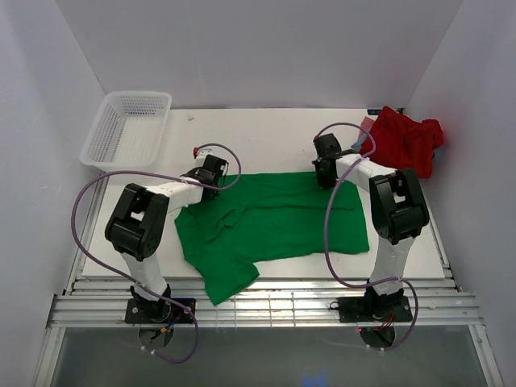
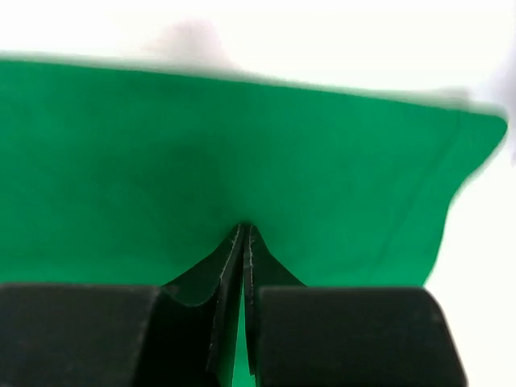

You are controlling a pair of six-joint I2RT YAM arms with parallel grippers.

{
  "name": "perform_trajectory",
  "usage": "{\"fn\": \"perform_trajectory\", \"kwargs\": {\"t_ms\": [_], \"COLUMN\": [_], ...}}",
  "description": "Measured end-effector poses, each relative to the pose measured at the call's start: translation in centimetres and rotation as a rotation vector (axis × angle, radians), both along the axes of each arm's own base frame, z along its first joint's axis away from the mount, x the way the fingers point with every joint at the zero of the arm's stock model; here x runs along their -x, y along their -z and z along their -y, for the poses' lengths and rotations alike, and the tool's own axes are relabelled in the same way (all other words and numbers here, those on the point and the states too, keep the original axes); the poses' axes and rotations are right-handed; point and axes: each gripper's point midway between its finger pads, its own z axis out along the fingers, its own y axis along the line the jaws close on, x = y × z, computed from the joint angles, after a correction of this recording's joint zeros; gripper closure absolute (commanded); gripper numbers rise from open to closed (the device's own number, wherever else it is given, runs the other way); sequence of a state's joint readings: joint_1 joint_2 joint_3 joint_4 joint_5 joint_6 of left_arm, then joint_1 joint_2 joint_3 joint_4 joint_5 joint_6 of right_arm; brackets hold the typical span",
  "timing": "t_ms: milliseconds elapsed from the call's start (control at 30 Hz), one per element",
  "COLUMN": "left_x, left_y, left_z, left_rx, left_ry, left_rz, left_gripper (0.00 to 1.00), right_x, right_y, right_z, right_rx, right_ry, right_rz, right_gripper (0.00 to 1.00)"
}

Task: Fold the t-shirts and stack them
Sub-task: Fold the tshirt

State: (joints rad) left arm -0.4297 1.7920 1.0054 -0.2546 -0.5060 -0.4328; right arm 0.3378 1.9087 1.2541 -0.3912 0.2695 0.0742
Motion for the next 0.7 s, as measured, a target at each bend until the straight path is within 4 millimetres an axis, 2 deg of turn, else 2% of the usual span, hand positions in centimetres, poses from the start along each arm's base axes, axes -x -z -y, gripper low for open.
{"fn": "perform_trajectory", "kwargs": {"t_ms": [233, 500, 700], "left_x": [-3.0, -7.1, -10.2], "left_y": [0.0, -0.2, -0.4], "left_z": [-0.2, -1.2, -1.0], "left_rx": [-0.014, -0.002, -0.003], "left_ry": [-0.008, -0.026, -0.016], "left_rz": [0.013, 0.048, 0.089], "left_gripper": [0.89, 0.89, 0.90], "right_x": [-3.2, -9.1, -12.1], "right_y": [0.0, -0.2, -0.6], "right_z": [-1.0, -1.6, -1.4], "right_rx": [-0.007, -0.023, -0.031], "right_ry": [0.007, 0.037, 0.031], "right_rz": [0.022, 0.084, 0.153], "right_gripper": [0.92, 0.92, 0.91]}}
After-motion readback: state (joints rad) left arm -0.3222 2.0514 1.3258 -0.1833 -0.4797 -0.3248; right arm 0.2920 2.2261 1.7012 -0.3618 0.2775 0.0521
